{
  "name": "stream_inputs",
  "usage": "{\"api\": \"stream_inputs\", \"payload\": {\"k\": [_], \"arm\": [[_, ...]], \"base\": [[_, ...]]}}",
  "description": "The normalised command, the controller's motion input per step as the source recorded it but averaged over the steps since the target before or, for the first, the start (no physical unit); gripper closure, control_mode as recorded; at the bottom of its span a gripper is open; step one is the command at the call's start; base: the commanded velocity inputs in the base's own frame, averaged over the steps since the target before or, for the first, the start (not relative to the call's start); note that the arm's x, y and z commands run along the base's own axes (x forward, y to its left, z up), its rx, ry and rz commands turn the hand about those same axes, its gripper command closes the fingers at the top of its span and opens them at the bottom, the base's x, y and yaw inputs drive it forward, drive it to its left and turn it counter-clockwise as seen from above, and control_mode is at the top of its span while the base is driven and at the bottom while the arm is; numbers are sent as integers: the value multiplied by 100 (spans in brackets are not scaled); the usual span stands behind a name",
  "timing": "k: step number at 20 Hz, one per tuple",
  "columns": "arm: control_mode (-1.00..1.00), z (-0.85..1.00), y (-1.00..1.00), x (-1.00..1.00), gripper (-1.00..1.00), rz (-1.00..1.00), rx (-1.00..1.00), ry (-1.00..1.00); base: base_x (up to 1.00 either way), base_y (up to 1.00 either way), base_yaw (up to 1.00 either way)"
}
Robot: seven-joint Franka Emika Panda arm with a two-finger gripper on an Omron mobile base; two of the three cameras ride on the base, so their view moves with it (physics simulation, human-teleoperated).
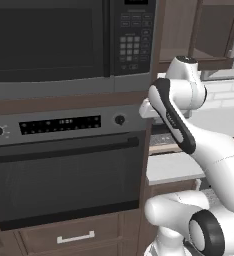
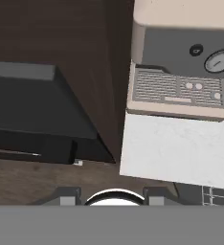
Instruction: Pick up the cup and bowl from the counter, place them in the dishwasher, and close the dishwasher door.
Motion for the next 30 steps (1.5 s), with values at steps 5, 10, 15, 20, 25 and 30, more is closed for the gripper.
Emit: {"api": "stream_inputs", "payload": {"k": [5, 10, 15, 20, 25, 30], "arm": [[-100, 0, -12, -12, -100, -1, 1, 0], [-100, -4, -47, -42, -100, -7, 3, -3], [100, -2, -6, -7, -100, -1, 0, 0], [100, 0, 0, 0, -100, 0, 0, 0], [100, 0, 0, 0, -100, 0, 0, 0], [100, 0, 0, 0, -100, 0, 0, 0]], "base": [[0, 0, 0], [0, 0, 0], [-3, 0, 0], [-49, 2, -38], [-44, 28, -68], [0, 46, -59]]}}
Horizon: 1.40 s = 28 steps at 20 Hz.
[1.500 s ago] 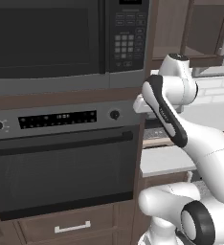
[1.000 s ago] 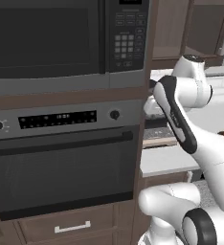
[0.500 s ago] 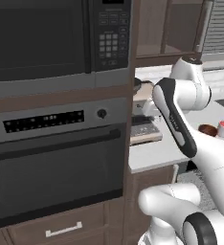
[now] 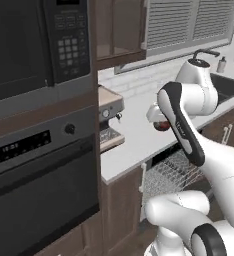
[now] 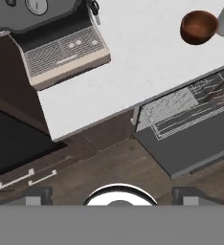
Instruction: Pick up the cup and bowl from the counter, place them in the dishwasher, and close the dishwasher door.
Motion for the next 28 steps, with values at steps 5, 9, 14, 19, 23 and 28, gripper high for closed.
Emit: {"api": "stream_inputs", "payload": {"k": [5, 9, 14, 19, 23, 28], "arm": [[100, 0, 0, 0, -100, 0, 0, 0], [100, 0, 0, 0, -100, 0, 0, 0], [100, 0, 0, 0, -100, 0, 0, 0], [100, 0, 0, 0, -100, 0, 0, 0], [100, 0, 0, 0, -100, 0, 0, 0], [100, 0, 0, 0, -100, 0, 0, 0]], "base": [[31, 58, -46], [39, 40, -34], [4, 24, -30], [-4, 33, -30], [-9, 25, -29], [-9, 11, -23]]}}
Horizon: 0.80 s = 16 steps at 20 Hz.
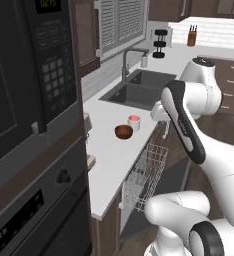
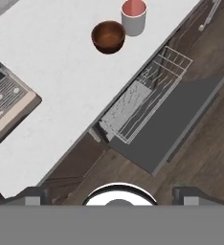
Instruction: Pick up the cup and bowl from the counter, place them in the dishwasher, and close the dishwasher door.
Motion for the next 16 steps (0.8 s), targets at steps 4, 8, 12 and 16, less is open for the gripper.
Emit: {"api": "stream_inputs", "payload": {"k": [4, 8, 12, 16], "arm": [[100, 0, 0, 0, -100, 0, 0, 0], [100, 0, 0, 0, -100, 0, 0, 0], [100, 0, 0, 0, -100, 0, 0, 0], [-100, -8, -15, 20, -100, -1, 6, 0]], "base": [[-41, 0, -12], [-40, 0, -9], [-27, -8, -2], [2, -10, 0]]}}
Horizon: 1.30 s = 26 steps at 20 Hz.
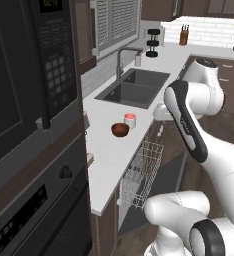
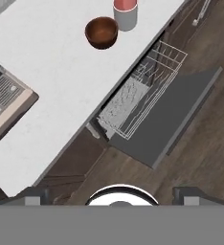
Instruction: Pick up the cup and bowl from the counter, place them in the dishwasher, and close the dishwasher door.
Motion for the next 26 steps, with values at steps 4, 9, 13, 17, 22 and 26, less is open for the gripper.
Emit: {"api": "stream_inputs", "payload": {"k": [4, 9, 13, 17, 22, 26], "arm": [[-100, -46, -25, 75, -100, -7, 29, 0], [-100, -78, -10, 99, -100, -14, 41, 3], [-100, -31, -4, 100, -100, -20, 24, 6], [-100, -7, -1, 100, -100, -13, 18, 3], [-100, -20, -2, 100, -100, -3, 7, 12], [-100, -35, -1, 80, -100, 0, 1, 12]], "base": [[0, 0, 0], [0, 0, 0], [0, 0, 0], [0, 0, 0], [0, 0, 0], [0, 0, 0]]}}
